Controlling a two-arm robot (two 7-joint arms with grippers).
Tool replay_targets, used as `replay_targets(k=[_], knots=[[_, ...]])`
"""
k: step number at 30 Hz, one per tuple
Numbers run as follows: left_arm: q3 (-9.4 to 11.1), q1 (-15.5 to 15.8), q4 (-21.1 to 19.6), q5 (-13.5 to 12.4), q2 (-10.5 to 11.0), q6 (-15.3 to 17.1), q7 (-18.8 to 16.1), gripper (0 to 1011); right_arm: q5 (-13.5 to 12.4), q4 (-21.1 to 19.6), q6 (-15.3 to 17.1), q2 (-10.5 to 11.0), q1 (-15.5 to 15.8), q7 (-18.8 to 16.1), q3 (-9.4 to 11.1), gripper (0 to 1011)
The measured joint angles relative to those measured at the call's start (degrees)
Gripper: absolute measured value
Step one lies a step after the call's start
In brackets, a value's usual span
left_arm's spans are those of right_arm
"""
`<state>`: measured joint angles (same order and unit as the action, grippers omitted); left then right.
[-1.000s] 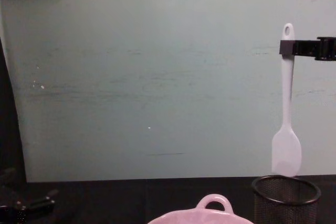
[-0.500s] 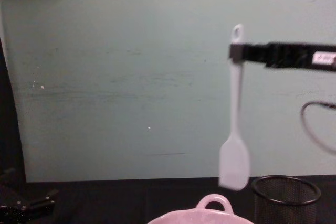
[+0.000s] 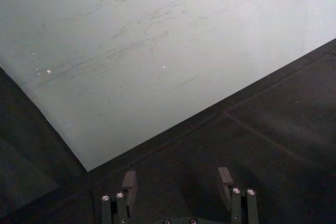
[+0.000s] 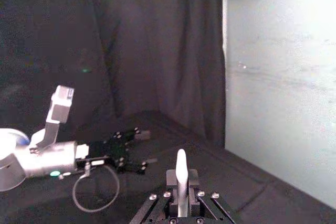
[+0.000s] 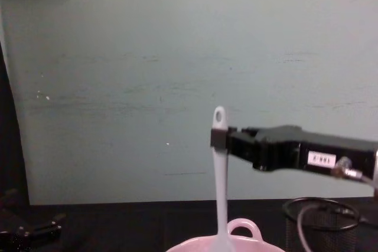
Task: Use the one hand to pick up the spoon and stir the clear water in the bowl.
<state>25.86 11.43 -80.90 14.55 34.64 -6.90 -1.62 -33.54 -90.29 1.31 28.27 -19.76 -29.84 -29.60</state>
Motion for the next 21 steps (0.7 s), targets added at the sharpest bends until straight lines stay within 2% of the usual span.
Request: replay_targets(k=[9,15,21], knots=[[0.00,0.00,0.00,0.00,0.00,0.00,0.00,1005,0.41,1.89,-1.39,-1.79,0.69,-1.77,-0.56,117],[0.00,0.00,0.00,0.00,0.00,0.00,0.00,1005,0.68,4.88,-1.81,-3.87,-0.76,-2.63,-1.13,117],[0.00,0.00,0.00,0.00,0.00,0.00,0.00,1005,1.56,9.68,-3.16,-6.24,-3.39,-2.81,-1.06,117]])
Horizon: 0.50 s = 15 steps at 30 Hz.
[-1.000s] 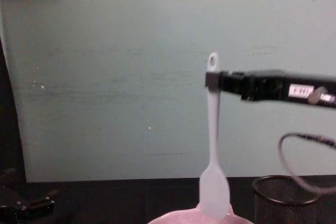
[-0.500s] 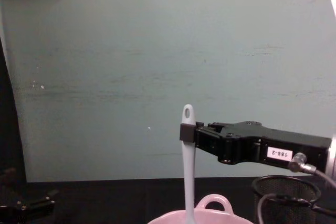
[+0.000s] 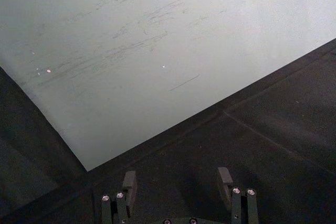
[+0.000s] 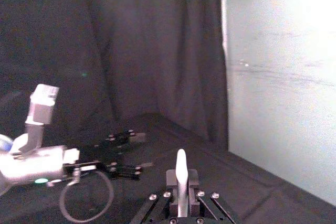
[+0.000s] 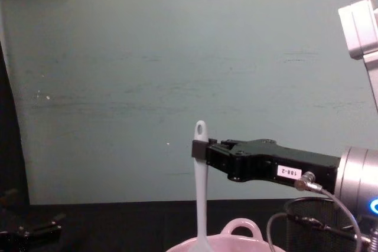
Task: Use the one hand to pick up the spoon and stir the clear water in the bowl.
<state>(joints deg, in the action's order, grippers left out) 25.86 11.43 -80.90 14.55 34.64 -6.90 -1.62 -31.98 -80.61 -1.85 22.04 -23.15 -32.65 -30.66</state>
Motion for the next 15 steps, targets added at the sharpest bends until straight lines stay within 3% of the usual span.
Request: replay_targets(k=[6,15], knots=[[0.00,0.00,0.00,0.00,0.00,0.00,0.00,1005,1.38,3.19,-1.13,-0.56,-1.39,1.42,1.80,117],[0.00,0.00,0.00,0.00,0.00,0.00,0.00,1005,1.83,0.58,-1.55,1.42,1.50,3.11,5.08,116]])
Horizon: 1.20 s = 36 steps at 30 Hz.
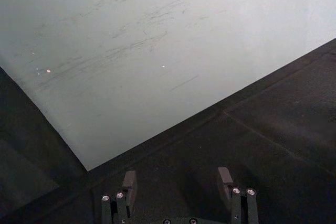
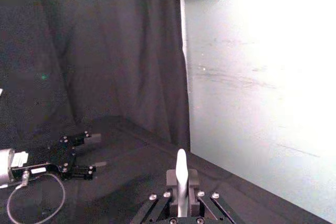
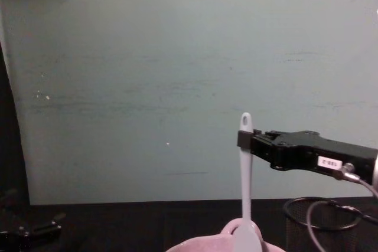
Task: Use the one hand to pick up the spoon and stir the clear water in the bowl.
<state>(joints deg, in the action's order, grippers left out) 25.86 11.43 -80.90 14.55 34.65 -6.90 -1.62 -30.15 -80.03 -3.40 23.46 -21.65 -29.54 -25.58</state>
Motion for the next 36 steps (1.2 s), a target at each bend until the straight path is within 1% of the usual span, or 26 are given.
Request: replay_targets(k=[1,6,11,15,20,24,27,33,36], knots=[[0.00,0.00,0.00,-0.01,0.00,0.00,0.00,1005,0.00,0.00,0.00,0.00,0.00,0.00,0.00,117],[0.00,0.00,0.00,0.00,0.00,0.00,0.00,1005,-0.09,-3.09,0.24,1.05,2.61,0.04,0.89,117],[0.00,0.00,0.00,0.00,0.00,0.00,0.00,1005,-0.56,-5.26,0.78,1.22,4.29,-0.61,0.70,116],[0.00,0.00,0.00,0.00,0.00,0.00,0.00,1005,-1.15,-6.29,0.99,0.58,5.14,-1.34,-0.17,117],[0.00,0.00,0.00,0.00,0.00,0.00,0.00,1005,-1.81,-6.39,0.98,-0.56,4.92,-2.16,-1.21,116],[0.00,0.00,0.00,0.00,0.00,0.00,0.00,1005,-1.86,-4.90,0.72,-1.85,3.57,-2.81,-2.22,116],[0.00,0.00,0.00,0.00,0.00,0.00,0.00,1005,-1.88,-2.49,0.39,-3.13,1.87,-3.30,-2.98,117],[0.00,0.00,0.00,0.00,0.00,0.00,0.00,1005,-1.76,1.12,-0.08,-4.52,-0.56,-3.40,-3.26,116],[0.00,0.00,0.00,0.00,0.00,0.00,0.00,1005,-1.51,2.60,-0.49,-4.83,-1.55,-3.15,-2.87,116]])
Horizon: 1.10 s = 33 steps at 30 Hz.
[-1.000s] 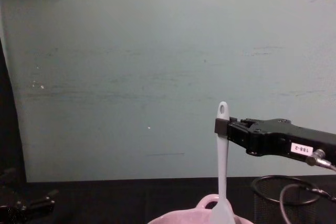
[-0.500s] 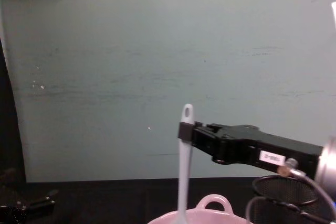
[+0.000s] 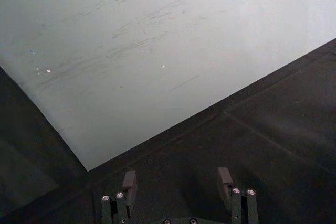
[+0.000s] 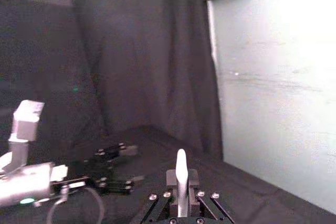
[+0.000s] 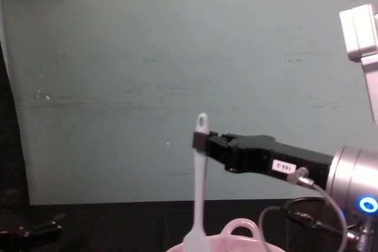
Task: Use the one hand to pick up the spoon and stir the clear water in the bowl.
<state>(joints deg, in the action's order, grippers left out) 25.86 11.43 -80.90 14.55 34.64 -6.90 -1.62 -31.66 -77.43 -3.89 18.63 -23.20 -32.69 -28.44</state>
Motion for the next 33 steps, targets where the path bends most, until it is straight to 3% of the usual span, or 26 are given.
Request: replay_targets(k=[7,18,23,33], knots=[[0.00,0.00,0.00,0.00,0.00,0.00,0.00,1005,0.04,0.73,-0.30,1.04,-0.08,1.52,2.24,116],[0.00,0.00,0.00,0.00,0.00,0.00,0.00,1005,0.03,-3.95,0.39,4.55,3.68,2.66,4.90,116],[0.00,0.00,0.00,0.00,0.00,0.00,0.00,1005,-0.02,-6.37,0.77,5.06,5.61,2.67,4.75,117],[0.00,0.00,0.00,0.00,0.00,0.00,0.00,1005,-0.14,-8.60,1.18,3.77,7.22,1.57,1.93,116]])
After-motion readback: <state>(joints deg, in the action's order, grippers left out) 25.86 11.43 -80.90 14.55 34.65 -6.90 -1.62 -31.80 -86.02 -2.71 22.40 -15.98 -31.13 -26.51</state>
